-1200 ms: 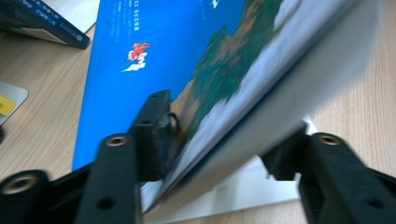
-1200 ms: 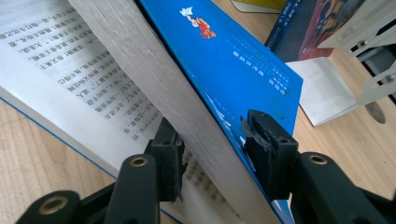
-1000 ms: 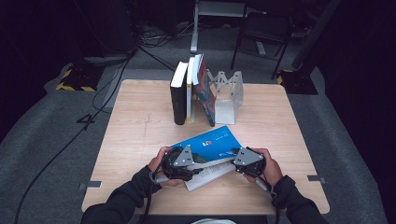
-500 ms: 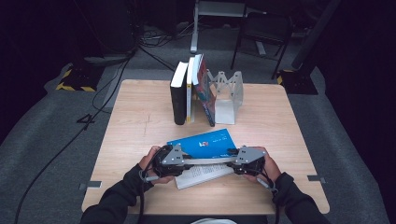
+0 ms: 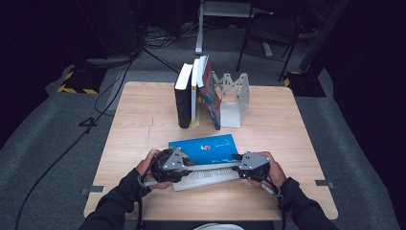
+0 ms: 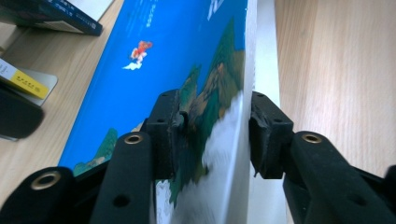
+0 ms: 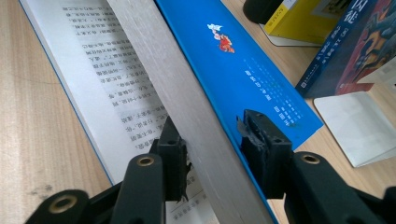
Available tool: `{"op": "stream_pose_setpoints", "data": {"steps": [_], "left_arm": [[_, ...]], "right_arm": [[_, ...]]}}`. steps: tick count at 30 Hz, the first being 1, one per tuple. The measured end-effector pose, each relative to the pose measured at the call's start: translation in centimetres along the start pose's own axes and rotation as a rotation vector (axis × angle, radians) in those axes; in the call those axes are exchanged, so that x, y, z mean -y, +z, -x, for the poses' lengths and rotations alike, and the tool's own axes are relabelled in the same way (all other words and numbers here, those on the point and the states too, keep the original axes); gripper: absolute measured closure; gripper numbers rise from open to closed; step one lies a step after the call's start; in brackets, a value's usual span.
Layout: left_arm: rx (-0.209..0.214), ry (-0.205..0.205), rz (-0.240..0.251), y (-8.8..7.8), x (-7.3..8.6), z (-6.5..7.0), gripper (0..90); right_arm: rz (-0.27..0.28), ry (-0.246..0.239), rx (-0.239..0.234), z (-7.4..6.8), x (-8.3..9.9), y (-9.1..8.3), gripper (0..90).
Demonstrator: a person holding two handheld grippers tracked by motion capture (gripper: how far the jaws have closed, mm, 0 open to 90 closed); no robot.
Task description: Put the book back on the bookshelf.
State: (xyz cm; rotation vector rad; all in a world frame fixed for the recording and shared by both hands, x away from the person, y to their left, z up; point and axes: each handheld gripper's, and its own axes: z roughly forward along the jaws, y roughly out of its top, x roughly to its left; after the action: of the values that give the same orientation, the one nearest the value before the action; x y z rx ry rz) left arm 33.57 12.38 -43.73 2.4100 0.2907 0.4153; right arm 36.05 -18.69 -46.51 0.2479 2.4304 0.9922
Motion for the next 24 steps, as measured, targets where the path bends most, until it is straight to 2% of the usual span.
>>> {"op": "stream_pose_setpoints", "data": {"steps": [1, 3, 6, 7, 9, 10, 13, 18, 22, 24], "left_arm": [[-0.004, 0.001, -0.008, 0.1, -0.1, 0.3, 57.1], [-0.011, 0.000, -0.027, 0.3, -0.2, 0.6, 56.9], [-0.021, 0.038, -0.071, 0.5, -0.1, 0.8, 58.3], [-0.012, 0.053, -0.076, 0.4, 0.1, 0.6, 59.8], [-0.004, 0.056, -0.070, 0.4, 0.3, 0.4, 63.2], [0.003, 0.041, -0.057, 0.1, 0.8, -0.3, 63.2], [-0.001, 0.028, -0.044, -0.3, 1.7, -1.4, 64.7], [0.006, 0.033, -0.057, 0.0, 2.4, -2.0, 64.2], [0.026, 0.017, -0.034, 0.0, 2.6, -2.4, 64.2], [0.033, 0.014, -0.031, 0.0, 2.7, -2.5, 64.1]], "right_arm": [[0.000, -0.031, -0.001, -0.4, -0.5, -0.4, 63.4], [0.001, -0.042, -0.007, -0.7, -0.7, -0.5, 63.9], [-0.002, -0.079, -0.005, -1.6, -1.6, -0.9, 65.2], [-0.005, -0.086, -0.007, -1.8, -1.8, -0.9, 65.5], [-0.001, -0.091, -0.013, -2.0, -1.9, -0.8, 65.8], [0.003, -0.090, -0.016, -2.2, -2.0, -0.8, 66.3], [0.041, -0.098, -0.039, -2.7, -2.6, -0.7, 68.6], [0.090, -0.055, -0.099, -2.4, -1.9, 0.6, 64.3], [0.085, -0.017, -0.097, -1.5, -0.7, 0.7, 58.1], [0.068, -0.027, -0.087, -1.3, -0.2, 0.8, 58.0]]}}
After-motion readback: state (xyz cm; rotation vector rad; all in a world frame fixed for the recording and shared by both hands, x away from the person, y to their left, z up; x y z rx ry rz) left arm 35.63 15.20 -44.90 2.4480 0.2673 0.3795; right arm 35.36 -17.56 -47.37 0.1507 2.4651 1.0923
